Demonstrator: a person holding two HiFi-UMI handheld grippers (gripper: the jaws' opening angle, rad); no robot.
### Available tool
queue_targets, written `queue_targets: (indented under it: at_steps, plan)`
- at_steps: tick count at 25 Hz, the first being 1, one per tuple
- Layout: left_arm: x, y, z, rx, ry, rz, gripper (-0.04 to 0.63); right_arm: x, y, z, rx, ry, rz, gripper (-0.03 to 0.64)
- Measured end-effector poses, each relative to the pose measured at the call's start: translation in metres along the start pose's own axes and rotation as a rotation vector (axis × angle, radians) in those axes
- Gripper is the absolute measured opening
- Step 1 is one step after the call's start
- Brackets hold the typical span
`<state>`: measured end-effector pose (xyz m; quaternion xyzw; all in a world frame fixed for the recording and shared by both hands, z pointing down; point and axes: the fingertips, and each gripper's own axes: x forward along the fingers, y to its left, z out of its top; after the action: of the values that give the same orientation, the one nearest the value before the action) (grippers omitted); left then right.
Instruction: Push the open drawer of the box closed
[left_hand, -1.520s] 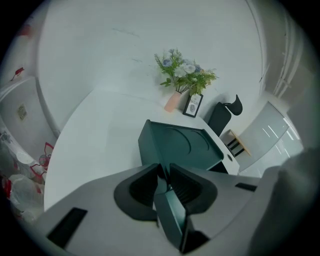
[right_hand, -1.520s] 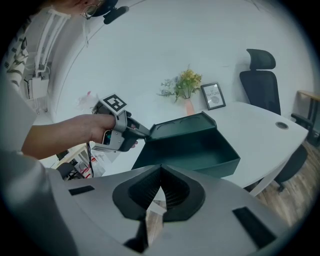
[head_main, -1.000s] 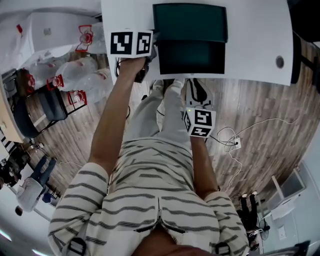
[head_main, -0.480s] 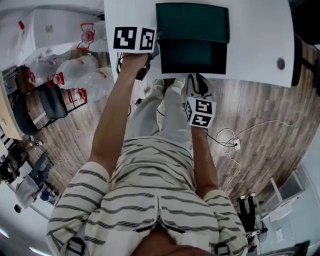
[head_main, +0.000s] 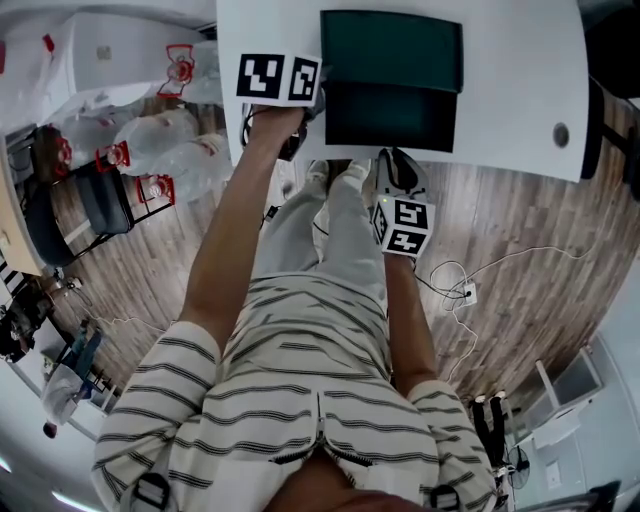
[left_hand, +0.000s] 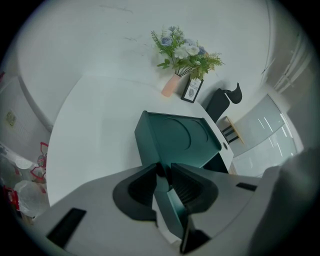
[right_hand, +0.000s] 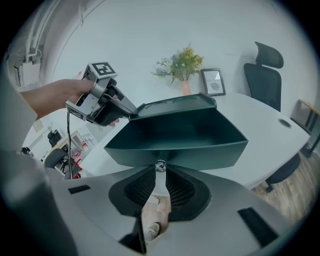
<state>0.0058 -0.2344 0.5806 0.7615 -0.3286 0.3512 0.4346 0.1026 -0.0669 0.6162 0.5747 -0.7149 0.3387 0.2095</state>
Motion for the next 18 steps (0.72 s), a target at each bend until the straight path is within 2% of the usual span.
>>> queue_targets:
  at_steps: [18]
  plan:
    - [0.001, -0.001, 0.0, -0.004, 0.012, -0.003, 0.095, 0.012, -0.006, 0.014, 0.045, 0.034, -0.003, 0.075]
